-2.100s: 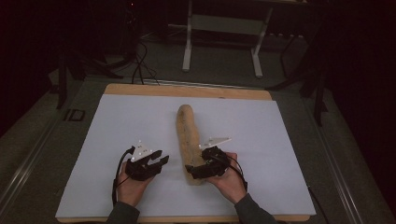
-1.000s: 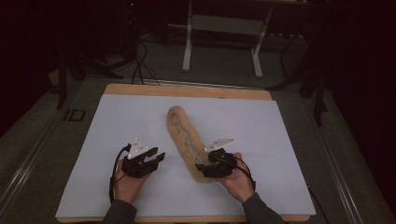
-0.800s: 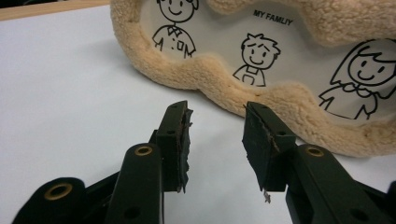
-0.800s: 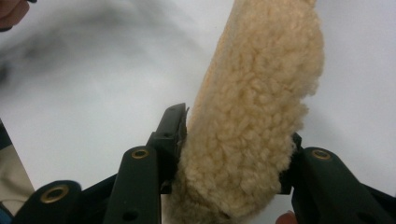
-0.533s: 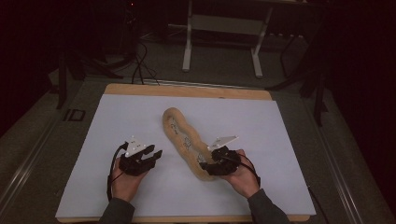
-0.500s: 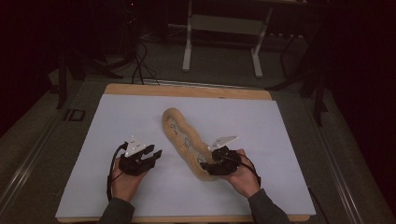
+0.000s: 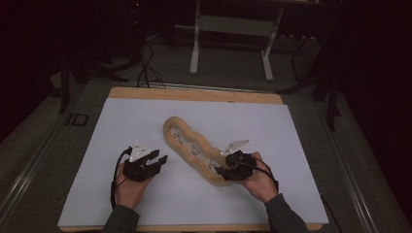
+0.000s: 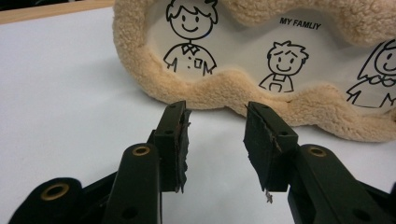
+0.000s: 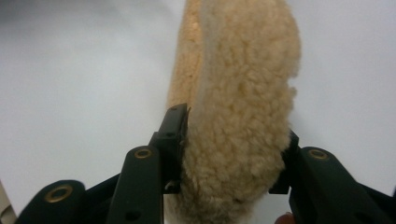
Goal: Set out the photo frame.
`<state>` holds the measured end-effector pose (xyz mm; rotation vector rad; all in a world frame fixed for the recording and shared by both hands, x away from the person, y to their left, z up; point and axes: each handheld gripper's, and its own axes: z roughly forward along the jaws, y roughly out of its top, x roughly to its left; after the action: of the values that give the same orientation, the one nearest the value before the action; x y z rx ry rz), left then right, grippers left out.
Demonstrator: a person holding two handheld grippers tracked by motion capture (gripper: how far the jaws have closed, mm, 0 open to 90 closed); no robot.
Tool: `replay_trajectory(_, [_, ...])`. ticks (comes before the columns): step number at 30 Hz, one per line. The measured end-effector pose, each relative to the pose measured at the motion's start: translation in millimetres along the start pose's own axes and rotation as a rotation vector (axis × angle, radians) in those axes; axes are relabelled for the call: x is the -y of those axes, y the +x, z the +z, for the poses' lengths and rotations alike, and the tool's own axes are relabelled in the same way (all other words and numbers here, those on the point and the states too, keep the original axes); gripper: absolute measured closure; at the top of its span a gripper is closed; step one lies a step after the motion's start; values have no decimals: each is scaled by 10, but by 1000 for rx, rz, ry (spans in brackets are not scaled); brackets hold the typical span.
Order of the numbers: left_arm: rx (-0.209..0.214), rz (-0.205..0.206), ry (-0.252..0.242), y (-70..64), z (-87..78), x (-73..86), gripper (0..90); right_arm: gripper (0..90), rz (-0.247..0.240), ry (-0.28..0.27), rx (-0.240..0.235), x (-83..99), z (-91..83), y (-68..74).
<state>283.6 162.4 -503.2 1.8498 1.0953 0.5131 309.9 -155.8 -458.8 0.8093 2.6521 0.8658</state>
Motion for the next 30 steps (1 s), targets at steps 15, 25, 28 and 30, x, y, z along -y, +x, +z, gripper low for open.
replay_trajectory(15, [-87, -22, -26, 124, 83, -144, 549, 579, 46, -24, 23, 135, -78, -165])
replay_trajectory(25, [-163, 22, 3, 312, 266, -322, 534, 570, 84, -65, 10, 228, -72, -194])
replay_trajectory(28, [-163, 55, 4, 331, 361, -381, 523, 571, 87, -66, 11, 242, -68, -184])
replay_trajectory(30, [-165, 80, 14, 339, 421, -400, 517, 571, 96, -69, 9, 262, -65, -181])
